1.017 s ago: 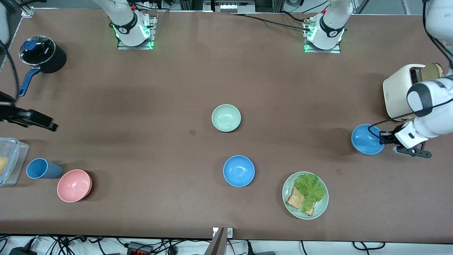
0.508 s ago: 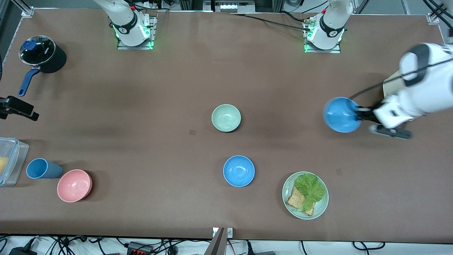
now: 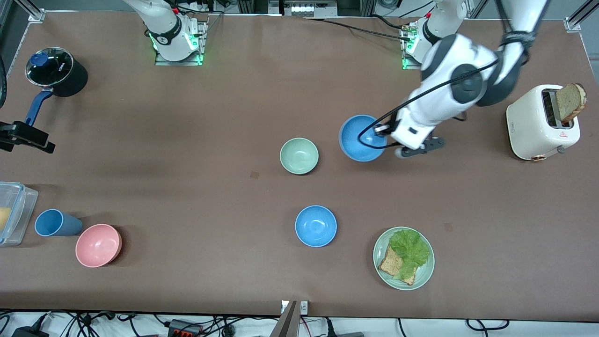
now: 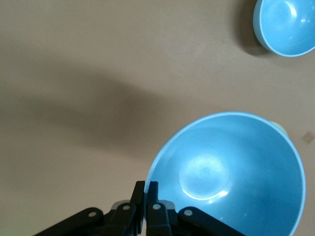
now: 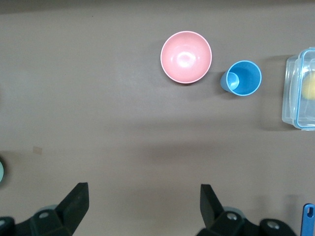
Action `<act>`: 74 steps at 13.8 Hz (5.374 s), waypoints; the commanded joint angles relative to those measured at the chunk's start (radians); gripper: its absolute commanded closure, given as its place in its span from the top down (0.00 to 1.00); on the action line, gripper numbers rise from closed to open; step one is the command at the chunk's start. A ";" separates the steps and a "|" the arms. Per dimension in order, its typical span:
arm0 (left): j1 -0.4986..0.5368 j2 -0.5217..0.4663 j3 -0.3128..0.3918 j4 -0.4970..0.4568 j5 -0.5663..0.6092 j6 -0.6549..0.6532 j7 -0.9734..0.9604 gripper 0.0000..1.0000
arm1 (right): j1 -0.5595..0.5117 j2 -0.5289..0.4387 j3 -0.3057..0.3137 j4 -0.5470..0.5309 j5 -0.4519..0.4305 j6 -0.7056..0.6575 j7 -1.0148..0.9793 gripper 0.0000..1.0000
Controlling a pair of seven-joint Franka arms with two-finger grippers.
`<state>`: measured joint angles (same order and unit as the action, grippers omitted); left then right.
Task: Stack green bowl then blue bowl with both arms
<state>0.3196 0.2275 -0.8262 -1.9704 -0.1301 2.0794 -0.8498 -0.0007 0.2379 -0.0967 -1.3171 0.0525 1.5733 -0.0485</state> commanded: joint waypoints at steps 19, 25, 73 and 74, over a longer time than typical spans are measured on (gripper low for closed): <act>-0.347 0.412 0.055 0.173 0.567 0.271 -0.275 0.03 | 0.014 -0.212 0.009 -0.335 -0.048 0.163 -0.020 1.00; -0.330 0.444 0.053 0.216 0.561 0.255 -0.276 0.54 | -0.007 -0.204 0.020 -0.336 -0.046 0.163 -0.019 1.00; -0.198 -0.355 0.575 0.134 0.079 -0.412 0.762 1.00 | -0.028 -0.212 0.071 -0.310 -0.054 0.119 -0.014 1.00; -0.194 -0.355 0.576 0.133 0.079 -0.417 0.764 1.00 | -0.028 -0.212 0.071 -0.310 -0.054 0.119 -0.014 1.00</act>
<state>0.1188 -0.1254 -0.2487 -1.8534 -0.0435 1.6883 -0.0760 -0.0159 0.0323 -0.0414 -1.6369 0.0106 1.7022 -0.0539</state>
